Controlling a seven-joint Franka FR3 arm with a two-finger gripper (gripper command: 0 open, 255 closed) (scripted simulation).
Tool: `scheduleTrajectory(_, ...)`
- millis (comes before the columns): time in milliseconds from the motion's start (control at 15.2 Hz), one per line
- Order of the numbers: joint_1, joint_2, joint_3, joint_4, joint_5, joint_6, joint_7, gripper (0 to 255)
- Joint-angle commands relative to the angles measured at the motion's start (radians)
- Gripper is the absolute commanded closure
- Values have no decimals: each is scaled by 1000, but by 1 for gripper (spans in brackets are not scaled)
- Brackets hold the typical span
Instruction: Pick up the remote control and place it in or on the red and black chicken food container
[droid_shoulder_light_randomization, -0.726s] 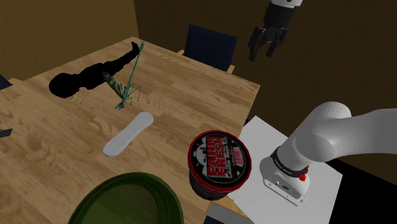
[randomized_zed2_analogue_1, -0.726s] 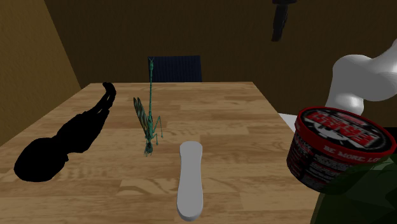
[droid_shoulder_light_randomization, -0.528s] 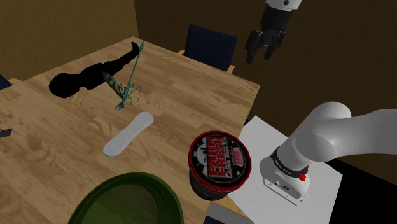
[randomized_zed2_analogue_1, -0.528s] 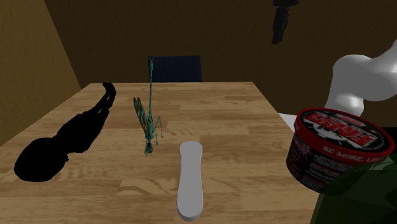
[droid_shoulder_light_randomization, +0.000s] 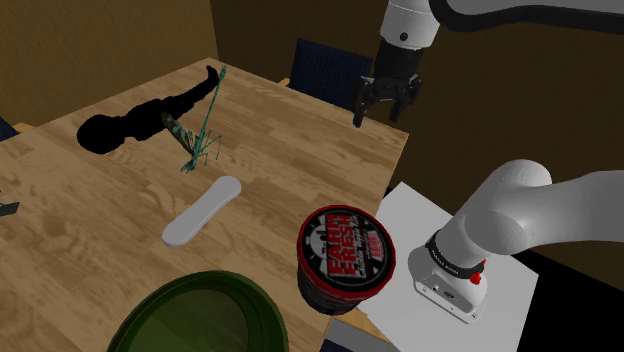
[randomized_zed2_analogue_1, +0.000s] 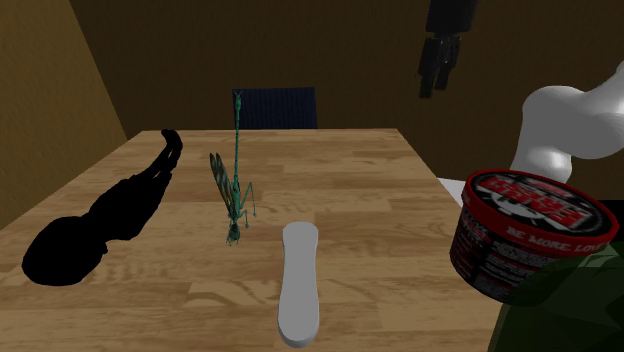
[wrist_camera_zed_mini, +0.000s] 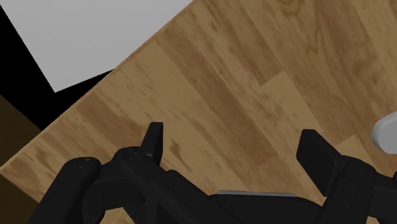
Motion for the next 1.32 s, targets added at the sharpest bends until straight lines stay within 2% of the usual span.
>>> scheduleTrajectory(0,4,19,62,-5,41,33,93,0)
scheduleTrajectory(396,-5,137,236,21,124,149,341,0)
scheduleTrajectory(726,-45,285,386,90,144,252,553,0)
scheduleTrajectory(990,-98,436,511,172,108,332,740,0)
scheduleTrajectory(1254,-160,626,637,277,-3,400,962,0)
